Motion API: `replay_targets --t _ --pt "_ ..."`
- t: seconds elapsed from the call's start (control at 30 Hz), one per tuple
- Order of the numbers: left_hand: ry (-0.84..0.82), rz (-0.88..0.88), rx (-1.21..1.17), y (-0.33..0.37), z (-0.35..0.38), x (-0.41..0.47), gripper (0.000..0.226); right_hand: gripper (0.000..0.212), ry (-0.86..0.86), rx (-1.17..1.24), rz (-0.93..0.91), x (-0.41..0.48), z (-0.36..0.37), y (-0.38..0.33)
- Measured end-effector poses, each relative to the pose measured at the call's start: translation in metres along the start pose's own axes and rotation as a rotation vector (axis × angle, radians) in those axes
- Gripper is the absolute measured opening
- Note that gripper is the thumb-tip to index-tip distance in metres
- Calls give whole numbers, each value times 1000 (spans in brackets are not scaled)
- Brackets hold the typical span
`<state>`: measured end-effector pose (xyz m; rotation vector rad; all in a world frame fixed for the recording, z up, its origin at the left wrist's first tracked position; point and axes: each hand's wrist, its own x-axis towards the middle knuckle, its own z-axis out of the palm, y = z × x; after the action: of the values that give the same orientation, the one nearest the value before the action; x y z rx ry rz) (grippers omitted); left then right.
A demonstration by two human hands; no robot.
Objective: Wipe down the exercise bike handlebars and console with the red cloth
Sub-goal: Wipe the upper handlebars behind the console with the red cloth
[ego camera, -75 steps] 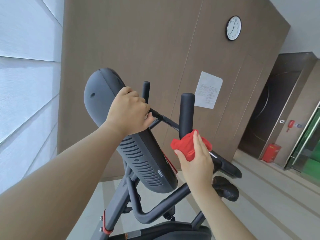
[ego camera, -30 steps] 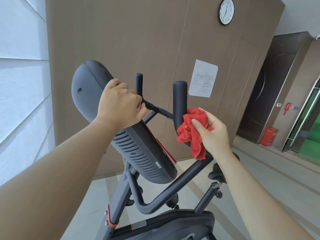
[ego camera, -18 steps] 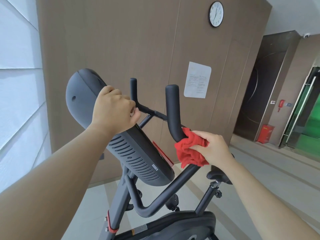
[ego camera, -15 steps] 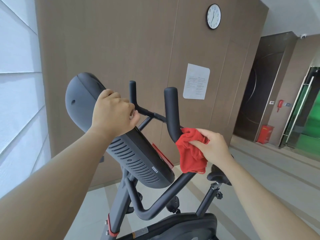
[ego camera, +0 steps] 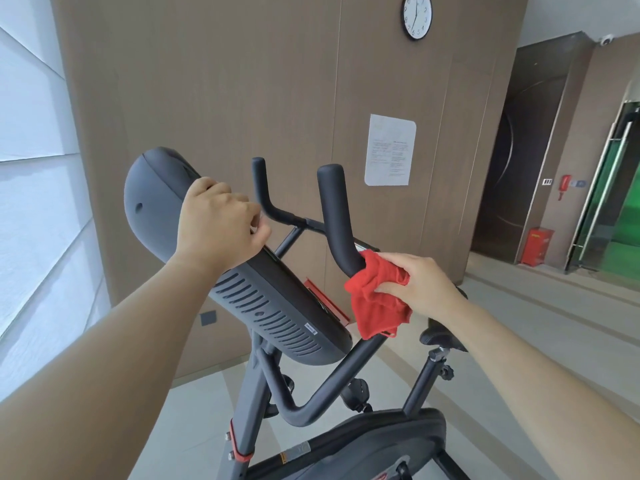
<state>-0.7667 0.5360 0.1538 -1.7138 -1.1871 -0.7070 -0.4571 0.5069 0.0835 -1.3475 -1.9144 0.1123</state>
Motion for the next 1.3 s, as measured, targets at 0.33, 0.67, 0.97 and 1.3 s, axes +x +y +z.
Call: replay_targets --t 0.33,0.67,0.97,1.3 --pt "-24 -13 25 3 -3 3 44 39 154 587 139 13 -22 17" --pt "42 -104 37 18 -4 -2 39 29 -124 240 -147 13 -19 26" --pt "-99 -337 -302 74 -17 -9 20 24 -261 506 -176 32 -48 64" --pt "-35 -341 -473 182 -39 5 19 28 -263 371 -357 28 -26 80"
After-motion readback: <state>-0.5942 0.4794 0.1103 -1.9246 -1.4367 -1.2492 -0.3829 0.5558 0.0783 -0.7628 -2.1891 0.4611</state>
